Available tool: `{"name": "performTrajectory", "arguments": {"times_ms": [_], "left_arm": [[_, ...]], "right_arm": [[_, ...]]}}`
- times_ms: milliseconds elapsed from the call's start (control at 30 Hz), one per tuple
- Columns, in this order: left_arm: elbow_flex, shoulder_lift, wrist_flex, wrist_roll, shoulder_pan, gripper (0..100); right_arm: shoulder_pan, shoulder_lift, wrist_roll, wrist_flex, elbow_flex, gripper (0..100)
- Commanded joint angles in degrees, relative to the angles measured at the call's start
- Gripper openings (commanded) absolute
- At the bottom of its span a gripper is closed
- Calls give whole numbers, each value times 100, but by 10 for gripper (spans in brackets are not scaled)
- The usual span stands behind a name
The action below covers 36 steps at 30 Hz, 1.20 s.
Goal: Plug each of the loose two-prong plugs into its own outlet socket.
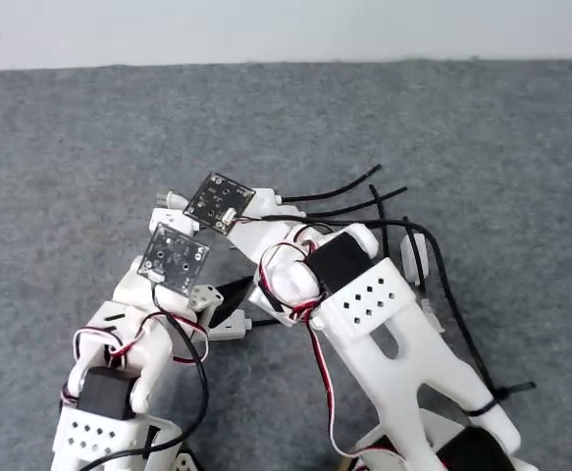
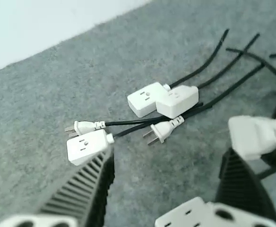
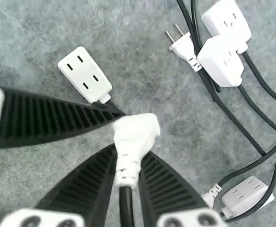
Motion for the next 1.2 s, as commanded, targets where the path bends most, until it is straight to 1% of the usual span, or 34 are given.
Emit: {"name": "performTrajectory", "arguments": {"times_ms": [0,133,667,733,800,867,967,1167], "left_arm": [[101,26,-316,-18,35,351],[233,26,-475,-44,35,351],[242,18,-475,-35,9,351],[242,0,-519,-9,-176,351],[251,26,-738,26,-448,351],[321,26,-888,202,-651,351],[391,26,-1002,308,-677,350],[400,26,-993,290,-668,350]], "right_arm": [[13,-259,-44,110,-53,8],[-13,-295,-44,110,-53,8],[4,-242,-35,57,141,8],[-4,-242,-35,57,176,8],[-4,-242,-35,57,176,8],[-4,-242,-35,57,158,8],[-13,-233,-35,57,158,8],[-13,-233,-35,92,167,8]]}}
